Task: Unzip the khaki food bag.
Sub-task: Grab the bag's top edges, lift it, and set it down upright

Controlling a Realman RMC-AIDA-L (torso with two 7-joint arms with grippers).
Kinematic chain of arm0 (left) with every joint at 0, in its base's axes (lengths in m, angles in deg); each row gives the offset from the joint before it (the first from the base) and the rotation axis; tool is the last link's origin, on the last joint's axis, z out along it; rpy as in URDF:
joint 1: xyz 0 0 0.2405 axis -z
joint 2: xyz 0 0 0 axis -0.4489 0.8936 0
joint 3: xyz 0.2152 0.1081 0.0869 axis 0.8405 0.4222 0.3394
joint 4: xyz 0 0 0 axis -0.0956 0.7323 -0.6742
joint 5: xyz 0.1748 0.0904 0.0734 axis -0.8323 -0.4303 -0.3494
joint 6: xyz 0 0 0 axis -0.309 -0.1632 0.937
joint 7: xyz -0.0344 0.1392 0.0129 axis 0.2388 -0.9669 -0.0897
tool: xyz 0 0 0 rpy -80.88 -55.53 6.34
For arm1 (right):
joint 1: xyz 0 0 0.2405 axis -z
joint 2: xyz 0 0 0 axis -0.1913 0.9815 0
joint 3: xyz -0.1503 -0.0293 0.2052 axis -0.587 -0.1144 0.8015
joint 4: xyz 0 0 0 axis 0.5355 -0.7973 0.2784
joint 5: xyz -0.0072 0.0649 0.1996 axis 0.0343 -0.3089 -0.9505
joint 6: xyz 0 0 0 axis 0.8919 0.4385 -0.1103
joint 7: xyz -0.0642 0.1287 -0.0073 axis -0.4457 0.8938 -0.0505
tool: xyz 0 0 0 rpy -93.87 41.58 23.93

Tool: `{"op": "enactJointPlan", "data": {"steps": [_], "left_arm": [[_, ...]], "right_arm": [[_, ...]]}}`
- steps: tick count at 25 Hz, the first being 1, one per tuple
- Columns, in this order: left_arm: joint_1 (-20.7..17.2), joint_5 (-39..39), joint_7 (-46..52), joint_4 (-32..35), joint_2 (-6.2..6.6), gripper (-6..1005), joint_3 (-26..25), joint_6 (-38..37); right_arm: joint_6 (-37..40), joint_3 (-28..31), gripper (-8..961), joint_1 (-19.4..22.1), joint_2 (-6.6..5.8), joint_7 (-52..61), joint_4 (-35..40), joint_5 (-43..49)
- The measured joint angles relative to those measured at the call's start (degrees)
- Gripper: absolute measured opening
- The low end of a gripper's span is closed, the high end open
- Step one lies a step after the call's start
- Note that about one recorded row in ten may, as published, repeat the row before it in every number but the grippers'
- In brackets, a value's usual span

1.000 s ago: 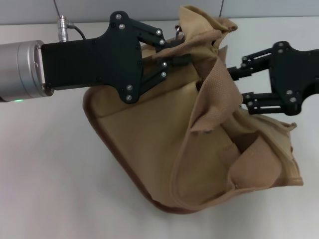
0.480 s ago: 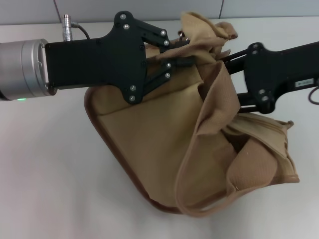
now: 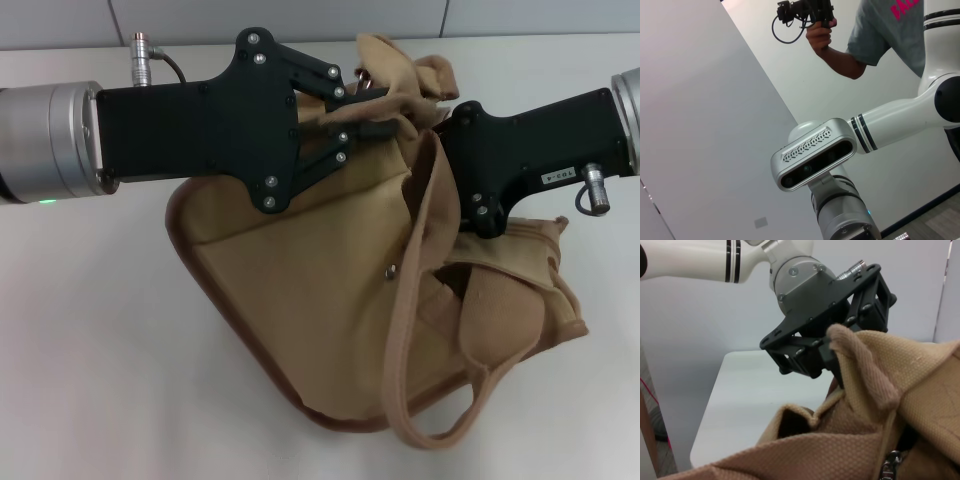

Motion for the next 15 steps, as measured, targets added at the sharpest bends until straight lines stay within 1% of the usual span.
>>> {"op": "enactJointPlan", "data": {"steps": [2,7,11,15], "left_arm": [[0.0,0.0,0.0,0.0,-0.01,92,0.0,0.0],[0.0,0.0,0.0,0.0,-0.04,92,0.0,0.0],[-0.1,0.0,0.0,0.0,-0.02,92,-0.1,0.0],[-0.3,0.0,0.0,0.0,-0.01,92,-0.2,0.0]], "right_arm": [[0.1,-0.1,448,0.1,-0.01,-0.5,0.4,0.0],[0.1,-0.1,221,0.6,0.01,-0.7,1.5,0.0],[0.0,-0.2,145,1.0,0.07,-0.7,1.8,0.0],[0.0,0.3,70,2.2,0.2,-0.7,3.6,-0.1]]}}
